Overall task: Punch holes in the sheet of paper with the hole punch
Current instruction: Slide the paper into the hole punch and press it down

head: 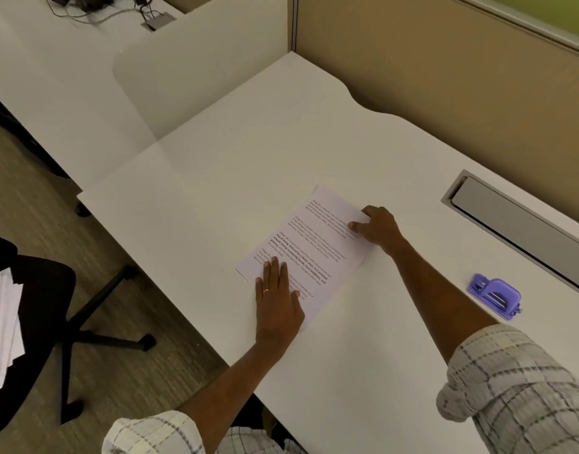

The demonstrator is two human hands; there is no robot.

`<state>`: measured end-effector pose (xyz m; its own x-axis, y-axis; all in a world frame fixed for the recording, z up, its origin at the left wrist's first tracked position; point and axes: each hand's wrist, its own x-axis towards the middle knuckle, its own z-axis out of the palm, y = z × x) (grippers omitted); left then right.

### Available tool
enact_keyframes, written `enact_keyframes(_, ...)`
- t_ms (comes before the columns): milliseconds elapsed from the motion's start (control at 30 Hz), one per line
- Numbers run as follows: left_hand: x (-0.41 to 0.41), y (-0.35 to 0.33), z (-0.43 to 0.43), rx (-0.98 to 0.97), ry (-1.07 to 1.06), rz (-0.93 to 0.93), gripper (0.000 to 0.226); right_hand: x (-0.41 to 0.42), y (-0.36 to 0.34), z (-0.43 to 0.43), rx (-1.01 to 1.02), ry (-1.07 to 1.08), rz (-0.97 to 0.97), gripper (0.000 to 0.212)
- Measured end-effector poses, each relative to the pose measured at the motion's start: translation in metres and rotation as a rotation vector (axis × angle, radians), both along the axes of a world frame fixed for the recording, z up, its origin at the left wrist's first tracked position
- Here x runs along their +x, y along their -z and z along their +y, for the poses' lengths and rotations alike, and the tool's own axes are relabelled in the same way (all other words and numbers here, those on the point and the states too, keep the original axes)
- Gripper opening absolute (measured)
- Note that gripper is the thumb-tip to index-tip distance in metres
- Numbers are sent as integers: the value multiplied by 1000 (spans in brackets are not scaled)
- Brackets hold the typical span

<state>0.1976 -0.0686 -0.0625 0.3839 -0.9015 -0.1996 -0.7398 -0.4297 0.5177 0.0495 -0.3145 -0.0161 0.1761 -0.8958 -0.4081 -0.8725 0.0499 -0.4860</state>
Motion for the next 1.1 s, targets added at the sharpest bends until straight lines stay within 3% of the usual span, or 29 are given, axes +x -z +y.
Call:
enact_keyframes(267, 4, -6, -1, -24, -15, 48, 73, -2, -18, 8, -7, -22, -146, 26)
enact_keyframes(433, 28, -20, -11, -133, -173, 138, 73, -23, -37, 13, 105, 77, -466, 26)
enact_keyframes(567, 47, -29, -22, -161, -393, 344, 79, -45, -49, 20, 149, 186, -570, 29)
enact_keyframes(700, 46, -41, -32, -221, -440, 495, 68, -67, -52, 32, 164, 289, -610, 36)
enact_keyframes(900, 32, -57, -42, -249, -401, 696, 59, -111, -47, 72, 161, 372, -629, 41)
enact_keyframes(1100, 15, -64, -49, -167, -166, 830, 55, -178, -35, 136, 218, 504, -619, 40)
